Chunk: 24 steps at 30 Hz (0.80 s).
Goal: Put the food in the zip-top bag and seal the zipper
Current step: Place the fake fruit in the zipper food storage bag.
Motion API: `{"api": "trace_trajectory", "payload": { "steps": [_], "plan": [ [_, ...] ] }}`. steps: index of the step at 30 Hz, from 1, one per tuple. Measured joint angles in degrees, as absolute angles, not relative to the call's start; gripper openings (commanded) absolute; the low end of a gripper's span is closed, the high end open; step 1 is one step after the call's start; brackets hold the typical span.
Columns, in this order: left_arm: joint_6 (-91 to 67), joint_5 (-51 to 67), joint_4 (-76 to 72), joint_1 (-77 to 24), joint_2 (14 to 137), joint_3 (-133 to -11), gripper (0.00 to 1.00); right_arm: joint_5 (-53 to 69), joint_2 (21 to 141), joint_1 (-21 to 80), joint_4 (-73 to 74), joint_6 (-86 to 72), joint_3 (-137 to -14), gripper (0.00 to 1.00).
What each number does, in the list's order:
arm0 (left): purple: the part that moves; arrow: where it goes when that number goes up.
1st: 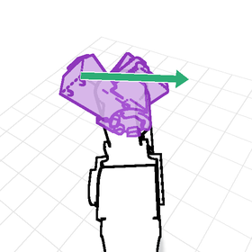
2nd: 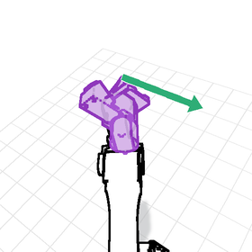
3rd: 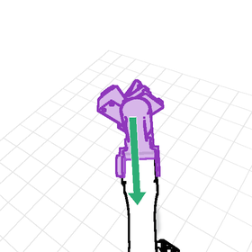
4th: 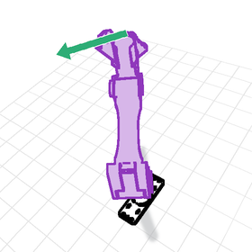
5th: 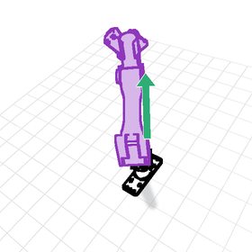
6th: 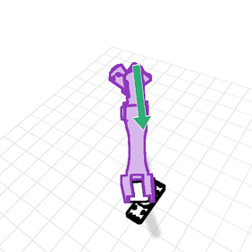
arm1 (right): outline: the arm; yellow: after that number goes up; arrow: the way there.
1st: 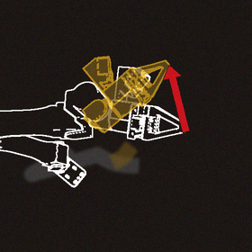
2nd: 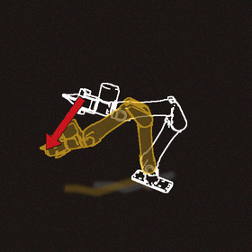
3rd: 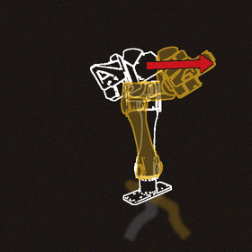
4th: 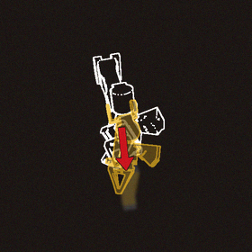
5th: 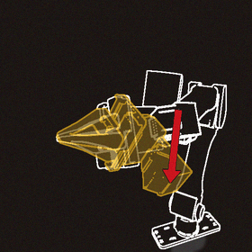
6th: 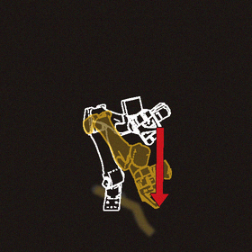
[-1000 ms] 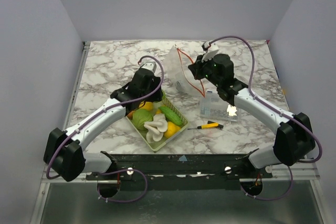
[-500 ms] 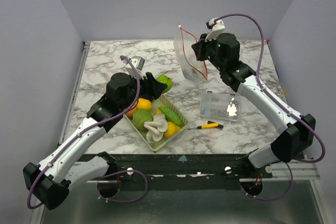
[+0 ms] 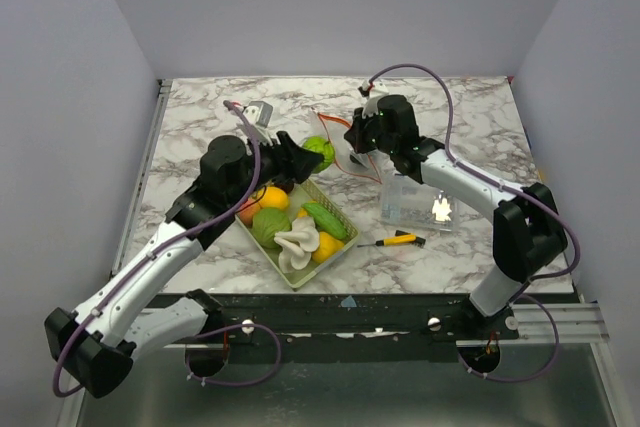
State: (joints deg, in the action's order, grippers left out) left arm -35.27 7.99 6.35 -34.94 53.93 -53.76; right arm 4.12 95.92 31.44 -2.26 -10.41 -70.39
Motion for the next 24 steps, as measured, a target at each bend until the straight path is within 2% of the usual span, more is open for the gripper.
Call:
{"api": "trace_trajectory", "payload": {
  "steps": [14,19,24],
  "plan": [
    [-46.0,6.6,9.6,-34.5,78.0,-74.1,0.00,5.0,92.2,31.7,-3.9,-16.2,-70.5,0.01],
    [-48.9,2.9,16.1,-34.5,84.5,-81.3,0.00,4.8,92.2,31.6,-4.2,-18.5,-70.4,0.01],
    [-51.4,-0.5,21.3,-34.2,88.9,-83.0,0.00,3.9,91.1,31.6,-4.4,-19.7,-70.4,0.01]
  ]
}}
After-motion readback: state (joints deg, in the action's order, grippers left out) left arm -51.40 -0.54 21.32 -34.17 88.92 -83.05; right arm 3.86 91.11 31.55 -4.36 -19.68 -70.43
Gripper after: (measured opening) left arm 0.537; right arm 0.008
